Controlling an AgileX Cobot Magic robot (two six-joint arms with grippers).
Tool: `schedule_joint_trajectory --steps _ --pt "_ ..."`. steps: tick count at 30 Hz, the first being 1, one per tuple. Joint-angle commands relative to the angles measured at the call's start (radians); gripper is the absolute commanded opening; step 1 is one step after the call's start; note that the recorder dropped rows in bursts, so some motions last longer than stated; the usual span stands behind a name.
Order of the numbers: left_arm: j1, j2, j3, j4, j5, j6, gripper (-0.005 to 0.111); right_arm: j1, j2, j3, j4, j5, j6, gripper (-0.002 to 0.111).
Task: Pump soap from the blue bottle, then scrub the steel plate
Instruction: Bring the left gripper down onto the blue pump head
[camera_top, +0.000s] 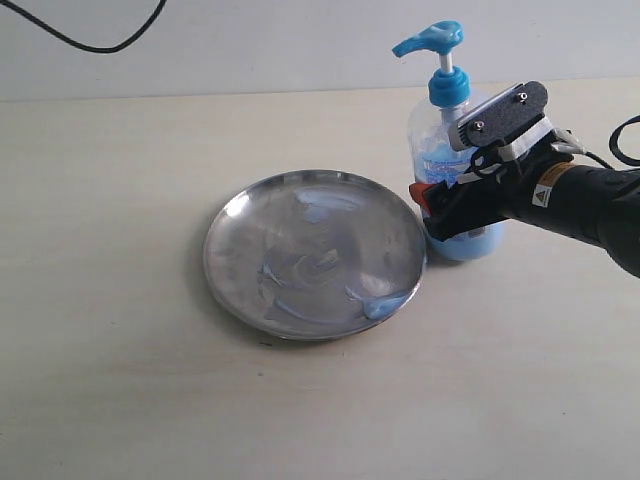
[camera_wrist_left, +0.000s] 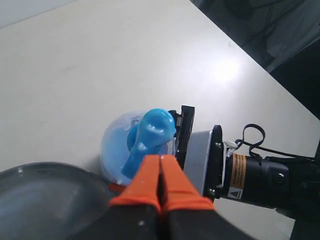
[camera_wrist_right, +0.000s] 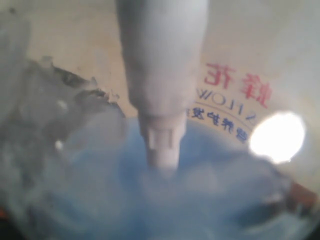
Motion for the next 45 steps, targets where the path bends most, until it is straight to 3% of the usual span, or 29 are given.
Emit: schedule_joint_trajectory --steps 1,10,33,45 --pt "-0.031 0.035 -0.060 -0.009 0.005 -0.007 0.000 0.001 -0.014 -0.017 0.010 -0.116 -0.007 0.000" --pt "-0.054 0.102 -0.127 0.001 0.010 -0.010 0.000 0.001 -0.014 -0.017 0.010 -0.116 -0.007 0.000" --pt "-0.087 0.135 -0.127 0.004 -0.118 -0.010 0.000 0.001 -0.014 -0.017 0.010 -0.116 -0.007 0.000" --pt "-0.091 0.160 -0.127 0.047 -0.105 -0.010 0.000 0.001 -0.014 -0.017 0.010 -0.116 -0.007 0.000"
